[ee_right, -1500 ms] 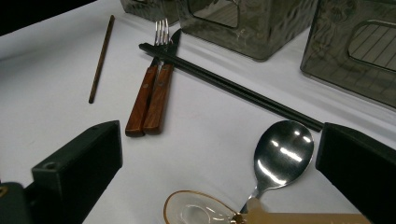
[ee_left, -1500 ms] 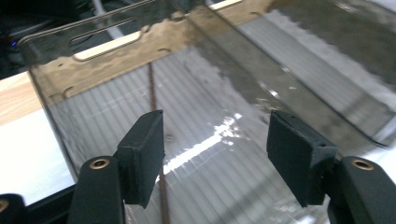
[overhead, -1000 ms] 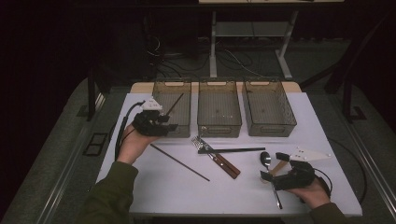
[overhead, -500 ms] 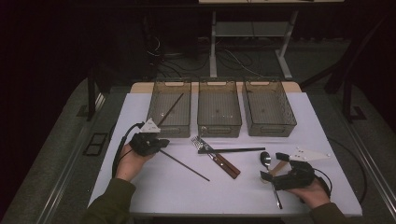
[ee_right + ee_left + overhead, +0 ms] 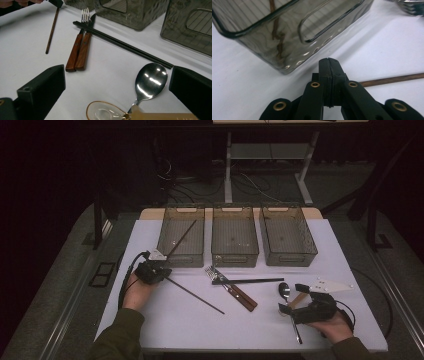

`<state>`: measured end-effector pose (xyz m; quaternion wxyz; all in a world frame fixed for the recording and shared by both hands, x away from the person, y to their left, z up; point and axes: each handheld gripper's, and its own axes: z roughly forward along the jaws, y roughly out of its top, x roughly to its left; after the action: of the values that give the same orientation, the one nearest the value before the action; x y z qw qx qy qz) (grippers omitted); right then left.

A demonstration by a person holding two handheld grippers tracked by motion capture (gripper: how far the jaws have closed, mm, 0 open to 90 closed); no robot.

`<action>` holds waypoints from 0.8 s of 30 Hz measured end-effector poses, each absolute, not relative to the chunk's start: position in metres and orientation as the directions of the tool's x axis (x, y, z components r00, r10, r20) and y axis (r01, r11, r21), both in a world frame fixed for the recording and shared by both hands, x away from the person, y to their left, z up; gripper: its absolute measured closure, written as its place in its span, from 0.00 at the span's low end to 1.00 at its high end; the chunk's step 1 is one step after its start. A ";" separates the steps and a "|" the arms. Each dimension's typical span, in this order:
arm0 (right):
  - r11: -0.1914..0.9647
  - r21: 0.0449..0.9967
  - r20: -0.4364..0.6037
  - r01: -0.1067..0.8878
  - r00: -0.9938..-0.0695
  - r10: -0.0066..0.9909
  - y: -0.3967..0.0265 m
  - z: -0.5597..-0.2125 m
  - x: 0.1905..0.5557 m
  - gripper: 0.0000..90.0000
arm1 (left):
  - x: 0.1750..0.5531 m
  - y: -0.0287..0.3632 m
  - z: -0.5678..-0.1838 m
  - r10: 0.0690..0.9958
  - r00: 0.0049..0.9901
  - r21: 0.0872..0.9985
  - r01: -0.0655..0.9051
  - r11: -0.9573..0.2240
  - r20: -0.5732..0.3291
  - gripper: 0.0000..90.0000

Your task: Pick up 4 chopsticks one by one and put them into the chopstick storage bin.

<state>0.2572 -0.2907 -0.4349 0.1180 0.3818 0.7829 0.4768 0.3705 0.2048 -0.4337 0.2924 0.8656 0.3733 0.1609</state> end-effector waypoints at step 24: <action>0.248 0.839 0.180 0.485 -0.677 0.714 -0.291 -0.435 0.257 0.01 | 0.365 0.208 -0.433 0.732 0.679 0.568 0.581 -0.583 0.057 1.00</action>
<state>0.2566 -0.2912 -0.4346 0.1197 0.3838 0.7808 0.4783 0.3650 0.2080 -0.4331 0.2621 0.8780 0.3738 0.1439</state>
